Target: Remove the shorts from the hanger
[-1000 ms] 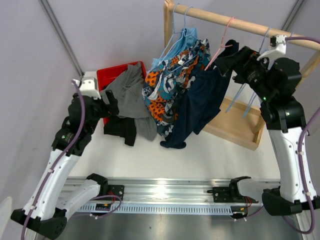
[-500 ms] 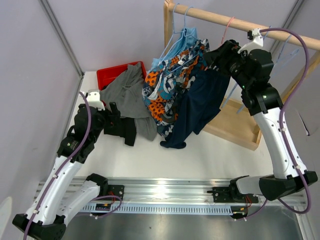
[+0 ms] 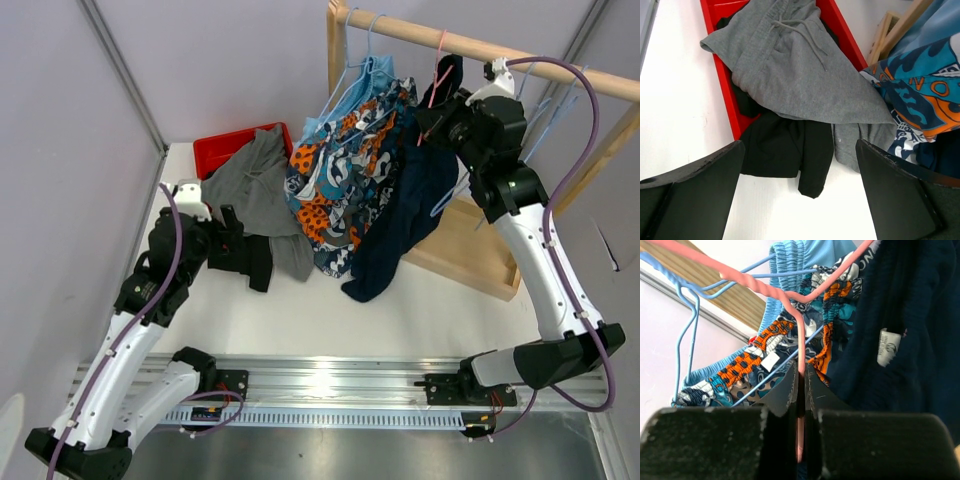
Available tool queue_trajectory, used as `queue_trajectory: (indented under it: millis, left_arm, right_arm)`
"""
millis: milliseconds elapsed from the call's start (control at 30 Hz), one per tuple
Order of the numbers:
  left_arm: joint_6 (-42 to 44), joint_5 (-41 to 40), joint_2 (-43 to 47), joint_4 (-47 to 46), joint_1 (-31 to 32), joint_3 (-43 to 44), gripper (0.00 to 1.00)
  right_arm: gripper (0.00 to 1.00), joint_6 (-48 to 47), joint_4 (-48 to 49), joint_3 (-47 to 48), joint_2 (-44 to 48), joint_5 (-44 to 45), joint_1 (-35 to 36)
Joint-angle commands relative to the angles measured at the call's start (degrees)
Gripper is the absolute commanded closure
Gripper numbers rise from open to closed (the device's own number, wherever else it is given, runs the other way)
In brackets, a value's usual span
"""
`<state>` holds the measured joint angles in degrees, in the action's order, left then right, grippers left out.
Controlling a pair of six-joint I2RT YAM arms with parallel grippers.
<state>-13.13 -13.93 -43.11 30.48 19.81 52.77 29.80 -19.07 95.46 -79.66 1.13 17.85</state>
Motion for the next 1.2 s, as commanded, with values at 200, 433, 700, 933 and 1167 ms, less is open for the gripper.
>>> queue_trajectory:
  millis: [200,433,700,933,1167]
  left_arm:
    - [-0.8,8.2,3.7,-6.3,9.3,5.4,0.01]
    - [1.0,13.2,-9.4,-13.5,32.0,18.1,0.01]
    - [0.6,19.4,-27.3,-27.1,42.3,24.7,0.01]
    - [-1.4,22.7,-34.2,-34.9,46.5,26.3,0.01]
    - [-1.4,14.2,-37.5,-39.1,46.8,26.3,0.22]
  right_arm:
    - [1.00,-1.3,2.4,7.7,7.4,1.7,0.9]
    - [1.00,1.9,2.3,10.9,11.8,0.6,2.1]
    - [1.00,5.7,1.6,8.5,14.7,-0.4,3.9]
    - [1.00,6.7,1.8,6.5,16.7,-0.5,4.8]
    - [1.00,8.0,1.8,4.2,19.3,-0.5,5.0]
